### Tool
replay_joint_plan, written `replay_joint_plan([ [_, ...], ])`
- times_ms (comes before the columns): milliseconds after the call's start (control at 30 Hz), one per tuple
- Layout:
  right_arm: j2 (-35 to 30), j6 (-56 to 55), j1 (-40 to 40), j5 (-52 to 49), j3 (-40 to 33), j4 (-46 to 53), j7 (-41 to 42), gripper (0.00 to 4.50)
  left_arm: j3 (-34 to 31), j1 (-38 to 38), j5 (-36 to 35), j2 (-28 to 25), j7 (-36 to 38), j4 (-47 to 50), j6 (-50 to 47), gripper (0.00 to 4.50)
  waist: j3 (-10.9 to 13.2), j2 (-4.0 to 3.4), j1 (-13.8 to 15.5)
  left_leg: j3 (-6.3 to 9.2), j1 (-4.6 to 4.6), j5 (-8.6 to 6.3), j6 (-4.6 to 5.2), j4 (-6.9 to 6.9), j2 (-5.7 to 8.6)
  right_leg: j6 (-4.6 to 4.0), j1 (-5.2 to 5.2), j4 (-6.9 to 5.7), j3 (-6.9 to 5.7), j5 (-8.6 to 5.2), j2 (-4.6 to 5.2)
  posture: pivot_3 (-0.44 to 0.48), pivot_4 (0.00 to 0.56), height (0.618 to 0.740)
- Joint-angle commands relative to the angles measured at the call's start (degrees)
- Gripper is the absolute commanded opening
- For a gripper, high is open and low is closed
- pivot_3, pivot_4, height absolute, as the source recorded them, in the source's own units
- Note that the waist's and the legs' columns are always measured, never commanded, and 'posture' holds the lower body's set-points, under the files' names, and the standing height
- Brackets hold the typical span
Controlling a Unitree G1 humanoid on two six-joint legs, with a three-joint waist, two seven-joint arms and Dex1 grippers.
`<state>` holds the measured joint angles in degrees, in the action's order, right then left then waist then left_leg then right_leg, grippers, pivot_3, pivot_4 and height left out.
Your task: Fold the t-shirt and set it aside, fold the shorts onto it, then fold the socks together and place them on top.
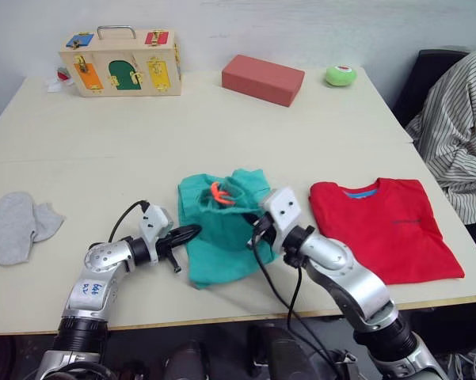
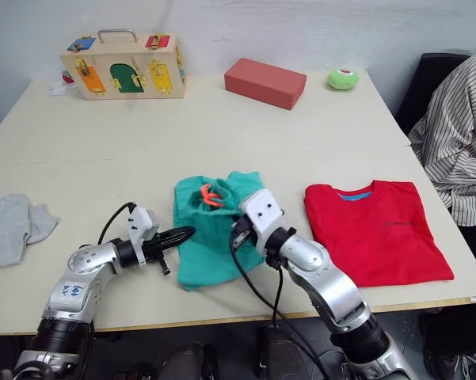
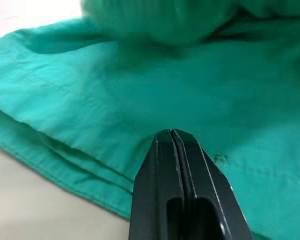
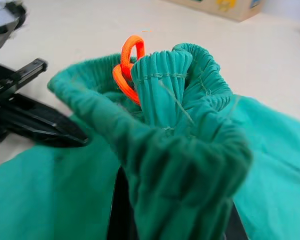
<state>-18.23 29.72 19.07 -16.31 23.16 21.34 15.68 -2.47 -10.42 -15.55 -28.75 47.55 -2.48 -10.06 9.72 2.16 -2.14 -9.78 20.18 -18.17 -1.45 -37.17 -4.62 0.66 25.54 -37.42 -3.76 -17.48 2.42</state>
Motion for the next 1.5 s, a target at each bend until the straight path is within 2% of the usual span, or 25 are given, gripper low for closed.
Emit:
replay_joint_plan([
  [33,2.97,2.32,3.91,1.99,2.30,-3.06,1.93,0.02,-1.40,2.17,0.07,-1.34,-0.65,0.85,-0.23,0.00,-0.01,0.01,-0.37,-0.03,-0.03,0.00,0.00,-0.01,0.00,-0.03,0.00,-0.01,0.01,0.02,0.01,0.000,0.150,0.740],
  [100,4.25,2.95,5.97,3.33,3.93,-4.34,3.41,0.02,-1.79,2.57,-0.08,-1.26,-0.91,0.57,0.26,0.00,0.00,0.01,-0.61,-0.02,-0.04,0.00,0.00,0.01,-0.01,-0.07,0.00,-0.04,-0.02,0.04,0.01,0.000,0.150,0.740],
  [200,5.48,10.31,7.47,0.20,3.93,-4.26,6.73,0.02,-2.26,2.91,-0.10,-1.28,-1.21,0.07,0.95,0.00,-0.01,0.01,-0.77,0.07,-0.05,0.01,-0.01,0.04,-0.01,-0.11,0.00,-0.09,-0.08,0.02,0.01,0.000,0.150,0.740],
  [300,6.98,16.46,8.72,-4.61,1.83,-4.52,10.70,0.72,-2.87,3.10,-0.11,-1.31,-1.58,-0.81,1.66,0.00,-0.01,0.01,-0.93,0.07,-0.04,0.01,-0.01,0.03,-0.01,-0.13,0.00,-0.09,-0.08,0.02,0.03,0.000,0.150,0.740],
  [367,7.68,20.20,10.17,-8.03,-0.61,-5.41,13.17,1.36,-3.24,3.17,-0.15,-1.43,-1.61,-1.37,2.05,0.00,-0.01,0.01,-1.06,0.07,-0.04,0.00,0.00,0.03,-0.01,-0.13,0.00,-0.09,-0.09,0.02,0.04,0.000,0.150,0.740],
  [533,4.49,35.10,14.42,-23.66,-6.07,-3.99,25.76,2.96,-5.35,4.03,-0.82,-2.97,-1.30,-1.32,2.27,0.00,0.00,0.00,-1.10,0.11,-0.04,-0.14,0.26,0.03,-0.03,-0.17,0.00,-0.11,-0.15,0.03,0.04,0.000,0.150,0.740],
  [667,0.75,35.00,15.70,-28.05,-10.41,-4.43,31.56,2.96,-9.36,5.92,-3.54,-6.42,0.32,1.04,0.43,0.00,0.00,-0.01,-1.14,0.17,-0.02,-0.20,0.25,0.05,-0.09,-0.30,0.01,-0.09,-0.33,-0.04,0.06,0.000,0.150,0.740],
  [800,-4.50,36.91,14.12,-38.38,-18.58,-3.62,40.41,2.96,-14.92,10.66,-6.27,-12.22,3.58,3.75,-1.75,0.00,0.02,-0.02,-1.08,0.24,0.07,-0.23,0.24,0.05,-0.09,-0.33,0.05,-0.05,-0.47,-0.06,0.11,0.000,0.150,0.740],
  [867,-5.93,35.71,13.10,-37.77,-19.73,-4.30,39.97,2.96,-17.01,12.81,-7.64,-13.48,5.08,4.29,-1.61,0.00,0.03,-0.02,-1.03,0.29,0.11,-0.28,0.25,0.06,-0.09,-0.34,0.05,0.02,-0.51,-0.07,0.12,0.000,0.150,0.740],
  [933,-4.55,33.82,12.40,-37.20,-21.00,-5.73,37.53,2.96,-17.67,13.52,-8.37,-13.89,5.63,4.74,-1.67,0.00,0.04,-0.04,-0.99,0.29,0.11,-0.35,0.28,0.06,-0.08,-0.38,0.04,0.05,-0.54,-0.10,0.18,0.000,0.150,0.740],
  [1067,-1.04,22.26,10.52,-28.24,-16.46,-6.22,35.53,2.96,-15.72,10.88,-9.33,-11.36,3.07,8.35,-3.45,0.00,0.05,-0.06,-0.97,0.30,0.12,-0.37,0.24,0.05,-0.07,-0.38,0.04,0.03,-0.57,-0.10,0.19,0.000,0.150,0.740],
  [1167,0.28,20.61,9.72,-28.74,-16.56,-5.42,35.99,2.96,-14.56,9.93,-10.47,-10.45,3.05,11.14,-5.51,0.00,0.05,-0.06,-0.94,0.30,0.15,-0.32,0.16,0.05,-0.05,-0.36,0.04,0.01,-0.57,-0.08,0.19,0.000,0.150,0.740],
  [1267,0.47,20.39,8.40,-32.82,-20.72,-3.56,36.01,2.96,-14.64,7.70,-14.38,-10.28,4.42,13.34,-7.93,0.00,0.06,-0.05,-0.95,0.28,0.14,-0.24,-0.02,0.05,-0.05,-0.36,0.04,0.02,-0.56,-0.08,0.18,0.000,0.150,0.740],
  [1367,0.66,16.62,6.89,-31.24,-23.74,-2.87,33.04,2.36,-14.09,3.09,-18.47,-10.07,4.23,15.17,-12.16,0.00,0.06,-0.05,-0.84,0.30,0.17,-0.24,-0.04,0.03,-0.05,-0.35,0.04,0.04,-0.57,-0.08,0.17,0.000,0.150,0.740],
  [1500,-6.93,-1.20,0.85,-12.50,-15.17,-4.38,36.54,1.00,-9.23,-3.49,-21.64,-8.89,5.17,16.14,-17.54,0.00,0.06,-0.06,-0.71,0.29,0.15,-0.24,-0.04,0.03,0.00,-0.34,0.01,0.05,-0.56,-0.08,0.17,0.000,0.150,0.740],
])
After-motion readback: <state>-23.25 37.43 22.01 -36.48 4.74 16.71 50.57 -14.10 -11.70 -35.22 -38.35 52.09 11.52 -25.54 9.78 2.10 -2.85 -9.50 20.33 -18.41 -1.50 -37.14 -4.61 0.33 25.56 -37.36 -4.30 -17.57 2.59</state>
